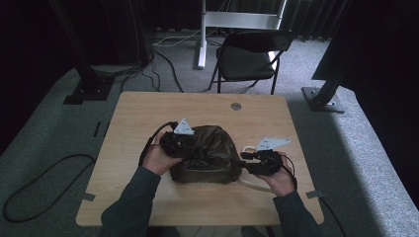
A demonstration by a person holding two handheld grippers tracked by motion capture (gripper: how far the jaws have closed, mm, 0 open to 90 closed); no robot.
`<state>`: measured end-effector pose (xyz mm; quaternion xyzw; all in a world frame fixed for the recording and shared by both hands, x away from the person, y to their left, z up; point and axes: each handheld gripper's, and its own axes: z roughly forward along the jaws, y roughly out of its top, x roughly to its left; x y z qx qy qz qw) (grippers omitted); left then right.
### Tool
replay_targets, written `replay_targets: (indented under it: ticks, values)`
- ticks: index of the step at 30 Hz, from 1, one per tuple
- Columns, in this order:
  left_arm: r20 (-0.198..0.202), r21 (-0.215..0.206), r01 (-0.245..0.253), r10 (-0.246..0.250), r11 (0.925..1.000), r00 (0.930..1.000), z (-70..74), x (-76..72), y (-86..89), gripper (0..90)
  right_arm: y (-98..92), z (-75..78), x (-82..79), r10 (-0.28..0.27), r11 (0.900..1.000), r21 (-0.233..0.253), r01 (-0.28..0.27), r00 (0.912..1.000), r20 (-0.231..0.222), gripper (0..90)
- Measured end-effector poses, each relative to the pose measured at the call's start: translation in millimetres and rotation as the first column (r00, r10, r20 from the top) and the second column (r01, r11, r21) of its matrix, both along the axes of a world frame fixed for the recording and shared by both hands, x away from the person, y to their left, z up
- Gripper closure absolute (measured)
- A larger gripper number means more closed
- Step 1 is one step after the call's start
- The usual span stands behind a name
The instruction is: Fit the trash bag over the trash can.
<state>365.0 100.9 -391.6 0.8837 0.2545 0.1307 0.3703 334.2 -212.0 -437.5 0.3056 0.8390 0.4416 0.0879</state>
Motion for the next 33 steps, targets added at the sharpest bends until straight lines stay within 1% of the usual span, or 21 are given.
replay_targets:
  ticks: [5, 8, 9, 13, 16, 19, 21, 22, 23, 24, 25, 26, 27, 28, 29, 30, 31, 32, 33]
  values:
    - [-0.003, 0.009, 0.001, -0.001, 1.0, 1.0, 2.0, 4.1, -3.2, 66.5, 2.1, 5.3, -4.0, 0.023, 1.0, 0.007, -0.023, 0.9997, 0.006, 58.8]
    - [-0.015, 0.026, 0.021, -0.02, 0.9994, 0.9997, 1.1, 5.8, -6.7, 66.6, 3.7, 7.8, -7.1, 0.046, 0.999, 0.014, -0.046, 0.9989, 0.005, 58.3]
    - [-0.02, 0.038, 0.033, -0.032, 0.9987, 0.9993, 0.2, 6.4, -8.5, 66.6, 4.3, 8.2, -7.7, 0.053, 0.998, 0.015, -0.053, 0.9986, 0.006, 57.8]
    - [-0.034, 0.038, 0.047, -0.046, 0.9982, 0.9984, -2.1, 8.2, -11.1, 66.5, 8.2, 9.5, -11.5, 0.084, 0.996, 0.01, -0.084, 0.9964, 0.005, 56.8]
    - [-0.038, 0.033, 0.054, -0.052, 0.998, 0.9979, -1.8, 8.3, -10.8, 66.5, 9.1, 9.2, -12.1, 0.095, 0.995, 0.008, -0.095, 0.9955, 0.002, 56.7]
    - [-0.052, 0.034, 0.08, -0.078, 0.9962, 0.9956, -1.3, 7.1, -8.7, 66.5, 10.6, 4.4, -9.9, 0.115, 0.993, 0.001, -0.115, 0.9931, -0.019, 56.8]
    - [-0.056, 0.032, 0.085, -0.084, 0.9958, 0.9949, -1.5, 7.2, -8.0, 66.8, 10.8, 2.2, -8.9, 0.12, 0.993, -0.002, -0.12, 0.9924, -0.026, 57.0]
    - [-0.063, 0.049, 0.091, -0.088, 0.9946, 0.9941, -2.9, 7.4, -7.9, 66.8, 11.0, -0.8, -7.3, 0.121, 0.993, -0.005, -0.121, 0.992, -0.036, 57.5]
    - [-0.063, 0.049, 0.091, -0.088, 0.9946, 0.9941, -2.9, 7.4, -7.9, 66.7, 11.0, -0.8, -7.3, 0.121, 0.993, -0.005, -0.121, 0.992, -0.036, 57.5]
    - [-0.067, 0.067, 0.096, -0.092, 0.9931, 0.9935, -4.5, 7.6, -9.7, 66.7, 11.5, -2.7, -6.0, 0.123, 0.992, -0.004, -0.123, 0.9914, -0.044, 59.6]
    - [-0.067, 0.067, 0.096, -0.092, 0.9931, 0.9935, -4.5, 7.6, -9.7, 66.7, 11.5, -2.7, -6.0, 0.123, 0.992, -0.004, -0.123, 0.9914, -0.044, 59.6]
    - [-0.072, 0.077, 0.1, -0.094, 0.992, 0.993, -6.2, 8.1, -11.7, 66.6, 12.4, -3.7, -5.3, 0.125, 0.992, -0.006, -0.126, 0.991, -0.047, 63.6]
    - [-0.072, 0.077, 0.1, -0.094, 0.992, 0.993, -6.2, 8.1, -11.7, 66.6, 12.4, -3.7, -5.3, 0.125, 0.992, -0.006, -0.126, 0.991, -0.047, 63.6]
    - [-0.078, 0.093, 0.105, -0.098, 0.9901, 0.9921, -8.7, 9.4, -14.2, 66.7, 13.7, -4.1, -5.3, 0.126, 0.992, -0.012, -0.127, 0.9908, -0.047, 68.6]
    - [-0.078, 0.093, 0.105, -0.098, 0.9901, 0.9921, -8.7, 9.4, -14.2, 66.6, 13.7, -4.1, -5.3, 0.126, 0.992, -0.012, -0.127, 0.9908, -0.047, 68.6]
    - [-0.084, 0.111, 0.108, -0.099, 0.988, 0.9916, -11.6, 10.6, -16.1, 66.6, 14.2, -4.5, -5.0, 0.122, 0.992, -0.022, -0.123, 0.9914, -0.046, 73.0]
    - [-0.084, 0.111, 0.108, -0.099, 0.988, 0.9916, -11.6, 10.6, -16.1, 66.6, 14.2, -4.5, -5.0, 0.122, 0.992, -0.022, -0.123, 0.9914, -0.046, 73.0]
    - [-0.087, 0.127, 0.11, -0.1, 0.9857, 0.9912, -13.2, 11.2, -17.3, 66.6, 14.2, -4.7, -4.8, 0.119, 0.992, -0.024, -0.12, 0.9917, -0.049, 75.2]
    - [-0.091, 0.133, 0.114, -0.102, 0.9846, 0.9905, -14.1, 11.5, -18.0, 66.5, 14.0, -5.0, -4.6, 0.12, 0.992, -0.026, -0.121, 0.9915, -0.051, 78.2]
